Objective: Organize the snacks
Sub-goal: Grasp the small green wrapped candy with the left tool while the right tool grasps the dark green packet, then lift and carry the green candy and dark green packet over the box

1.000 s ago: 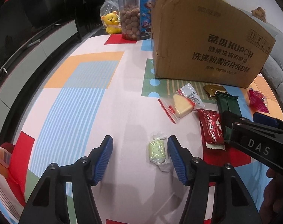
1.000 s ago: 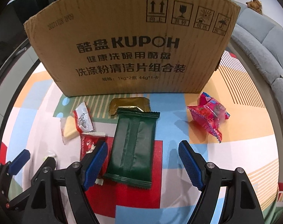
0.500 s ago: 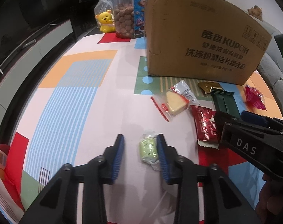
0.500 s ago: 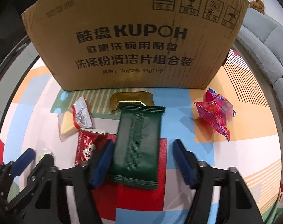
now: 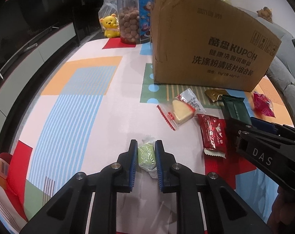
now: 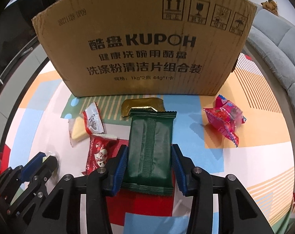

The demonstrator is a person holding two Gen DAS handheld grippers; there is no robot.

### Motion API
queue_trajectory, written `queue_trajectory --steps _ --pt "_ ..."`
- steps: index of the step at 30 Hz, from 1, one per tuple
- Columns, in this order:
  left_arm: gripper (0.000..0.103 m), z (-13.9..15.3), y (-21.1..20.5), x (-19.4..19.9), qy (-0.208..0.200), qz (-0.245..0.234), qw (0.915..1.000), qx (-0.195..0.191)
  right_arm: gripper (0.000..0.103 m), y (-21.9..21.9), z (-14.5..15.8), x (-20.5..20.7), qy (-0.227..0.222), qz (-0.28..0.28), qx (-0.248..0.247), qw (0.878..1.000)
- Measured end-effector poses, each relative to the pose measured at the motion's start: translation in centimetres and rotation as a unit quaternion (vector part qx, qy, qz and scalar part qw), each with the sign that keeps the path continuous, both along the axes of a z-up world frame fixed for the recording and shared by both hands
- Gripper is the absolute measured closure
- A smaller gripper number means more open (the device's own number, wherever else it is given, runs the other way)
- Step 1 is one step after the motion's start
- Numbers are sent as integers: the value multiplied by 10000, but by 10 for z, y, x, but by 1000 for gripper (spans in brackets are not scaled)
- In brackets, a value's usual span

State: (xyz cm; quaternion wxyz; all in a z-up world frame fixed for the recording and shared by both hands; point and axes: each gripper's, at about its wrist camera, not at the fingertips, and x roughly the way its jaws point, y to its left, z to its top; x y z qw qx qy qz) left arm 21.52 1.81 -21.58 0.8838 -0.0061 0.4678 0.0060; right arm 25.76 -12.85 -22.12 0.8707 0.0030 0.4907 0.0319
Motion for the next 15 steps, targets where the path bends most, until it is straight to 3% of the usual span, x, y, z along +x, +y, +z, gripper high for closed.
queue_trajectory --steps 15 --pt "84 26 -1 -15 -176 -7 9998 110 58 0 48 -23 -309 15 37 9995"
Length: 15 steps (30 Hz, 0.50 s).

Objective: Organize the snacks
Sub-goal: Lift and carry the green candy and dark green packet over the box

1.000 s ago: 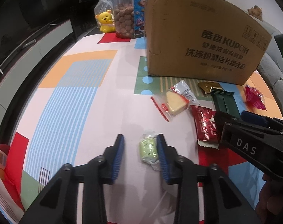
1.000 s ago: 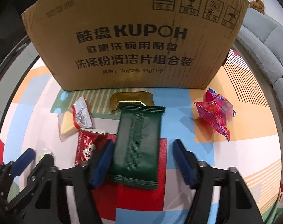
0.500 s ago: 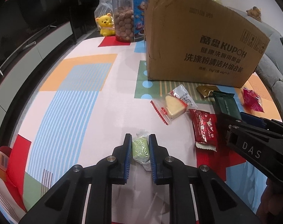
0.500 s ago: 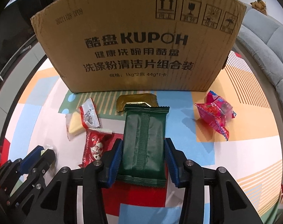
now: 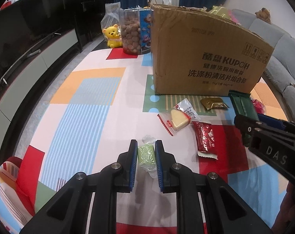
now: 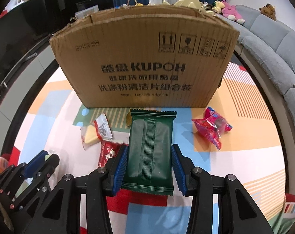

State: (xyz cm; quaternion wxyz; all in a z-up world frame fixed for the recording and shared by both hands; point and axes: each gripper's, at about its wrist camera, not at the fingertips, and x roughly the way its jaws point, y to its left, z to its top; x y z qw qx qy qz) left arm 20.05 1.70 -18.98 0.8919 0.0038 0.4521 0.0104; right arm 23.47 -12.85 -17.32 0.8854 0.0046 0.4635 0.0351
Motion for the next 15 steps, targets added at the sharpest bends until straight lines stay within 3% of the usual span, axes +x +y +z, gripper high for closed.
queue_trajectory --steps 15 --pt "84 31 -7 -9 -60 -23 10000 27 57 -15 37 -9 -332 -65 147 9993"
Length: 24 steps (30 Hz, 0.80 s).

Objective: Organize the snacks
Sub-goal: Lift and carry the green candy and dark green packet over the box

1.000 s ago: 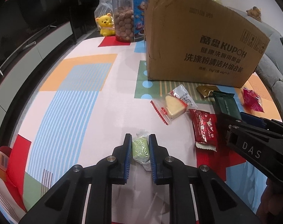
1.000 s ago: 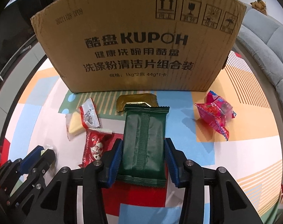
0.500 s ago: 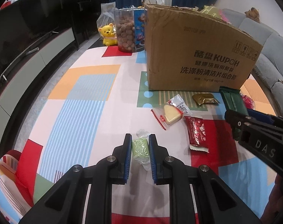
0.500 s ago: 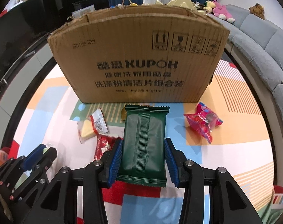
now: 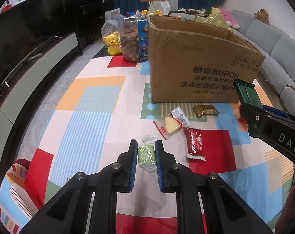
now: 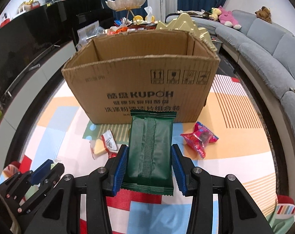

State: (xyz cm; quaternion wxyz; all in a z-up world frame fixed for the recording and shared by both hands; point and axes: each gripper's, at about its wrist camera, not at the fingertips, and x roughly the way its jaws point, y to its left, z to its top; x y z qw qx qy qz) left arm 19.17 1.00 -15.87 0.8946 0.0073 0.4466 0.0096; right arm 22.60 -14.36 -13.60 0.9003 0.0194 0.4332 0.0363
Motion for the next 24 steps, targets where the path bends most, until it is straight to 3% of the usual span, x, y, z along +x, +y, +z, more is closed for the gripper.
queue_trajectory --steps 24 --pt "84 58 -17 7 -406 -120 9991 7 57 -15 44 -16 -372 41 25 9993"
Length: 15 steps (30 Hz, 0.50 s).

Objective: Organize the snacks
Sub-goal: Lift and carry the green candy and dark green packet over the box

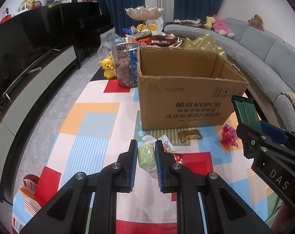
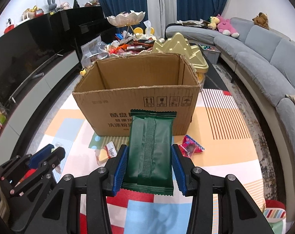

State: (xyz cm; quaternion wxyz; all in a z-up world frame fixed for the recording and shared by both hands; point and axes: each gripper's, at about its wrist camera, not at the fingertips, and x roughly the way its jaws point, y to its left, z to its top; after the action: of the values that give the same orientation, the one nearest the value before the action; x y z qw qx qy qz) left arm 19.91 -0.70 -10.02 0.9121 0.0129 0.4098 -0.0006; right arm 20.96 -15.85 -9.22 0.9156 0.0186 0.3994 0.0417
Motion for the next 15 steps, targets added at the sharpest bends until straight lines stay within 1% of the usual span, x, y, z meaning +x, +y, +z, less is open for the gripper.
queue_trajectory --steps 15 --pt "84 32 -4 17 -277 -25 9996 -40 57 -3 30 1 -301 36 -19 9995"
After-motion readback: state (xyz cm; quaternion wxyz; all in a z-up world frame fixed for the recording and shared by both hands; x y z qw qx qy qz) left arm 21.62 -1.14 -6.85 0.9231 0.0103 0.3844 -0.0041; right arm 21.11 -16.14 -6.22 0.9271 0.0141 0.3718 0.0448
